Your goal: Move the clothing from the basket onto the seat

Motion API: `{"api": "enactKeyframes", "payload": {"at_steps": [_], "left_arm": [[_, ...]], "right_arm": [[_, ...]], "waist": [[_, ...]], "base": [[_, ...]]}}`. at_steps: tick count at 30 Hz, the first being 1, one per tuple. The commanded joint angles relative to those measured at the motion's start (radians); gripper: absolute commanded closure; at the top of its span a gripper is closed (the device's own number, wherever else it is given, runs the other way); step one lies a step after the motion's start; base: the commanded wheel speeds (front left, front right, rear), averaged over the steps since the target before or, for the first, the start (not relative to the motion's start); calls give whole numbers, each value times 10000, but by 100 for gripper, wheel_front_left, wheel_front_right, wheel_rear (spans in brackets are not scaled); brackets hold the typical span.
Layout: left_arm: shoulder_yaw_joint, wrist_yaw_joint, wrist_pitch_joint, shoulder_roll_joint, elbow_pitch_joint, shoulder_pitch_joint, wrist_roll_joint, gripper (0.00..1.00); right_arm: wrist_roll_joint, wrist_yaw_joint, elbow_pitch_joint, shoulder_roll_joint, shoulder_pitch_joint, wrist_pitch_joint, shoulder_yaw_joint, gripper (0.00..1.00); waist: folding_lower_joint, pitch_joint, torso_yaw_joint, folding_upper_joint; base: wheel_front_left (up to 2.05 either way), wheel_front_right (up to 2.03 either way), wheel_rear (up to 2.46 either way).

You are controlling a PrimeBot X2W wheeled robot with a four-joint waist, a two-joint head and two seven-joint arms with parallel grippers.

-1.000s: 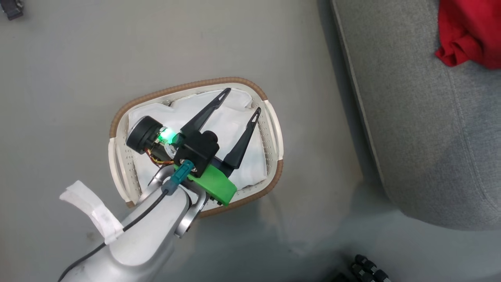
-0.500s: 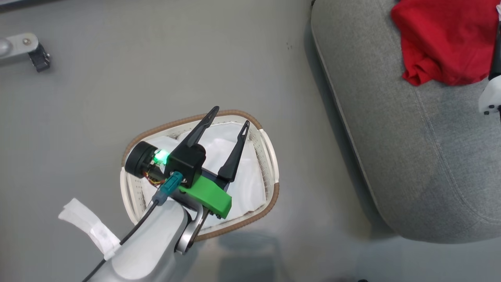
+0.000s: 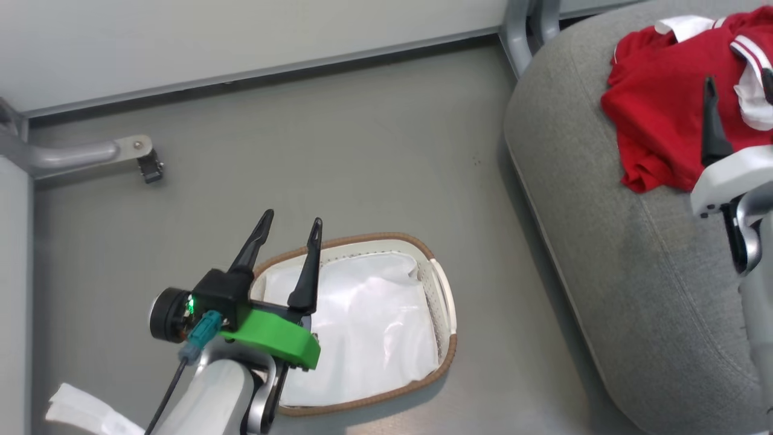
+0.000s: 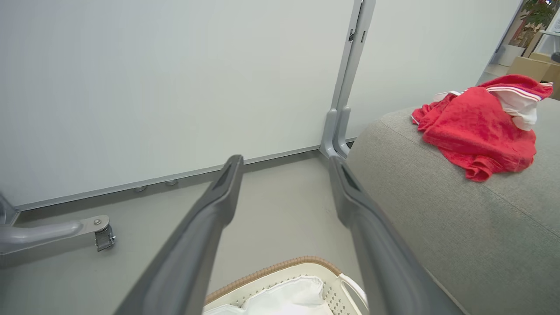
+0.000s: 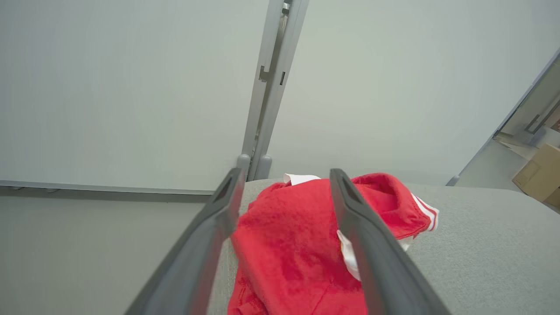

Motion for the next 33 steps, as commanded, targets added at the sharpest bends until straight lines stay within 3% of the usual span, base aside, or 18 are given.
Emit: {"api": "enactKeyframes", "payload": {"at_steps": [1,9,21,33], "left_arm": [[177,-12,-31,-15,-51,344,66,0],[1354,-127,-20,-255,116,1606,263,0],[2697,-198,-22,-634,324,2907,563,0],[3743,-474,-22,-1011,32,3867,1011,0]], "right_arm": [[64,-14,-92,116,362,29,65,0],[378,-14,-612,879,1889,-124,310,0],[748,-14,-1421,2194,4012,-328,631,0],[1866,-14,-2675,2344,5853,-329,1647,0]], "waist": [[0,-751,716,0],[0,-1470,1427,0],[0,-2115,1884,0],[0,-2342,1792,0]], "base": [[0,0,0],[0,0,0],[0,0,0],[0,0,0]]}}
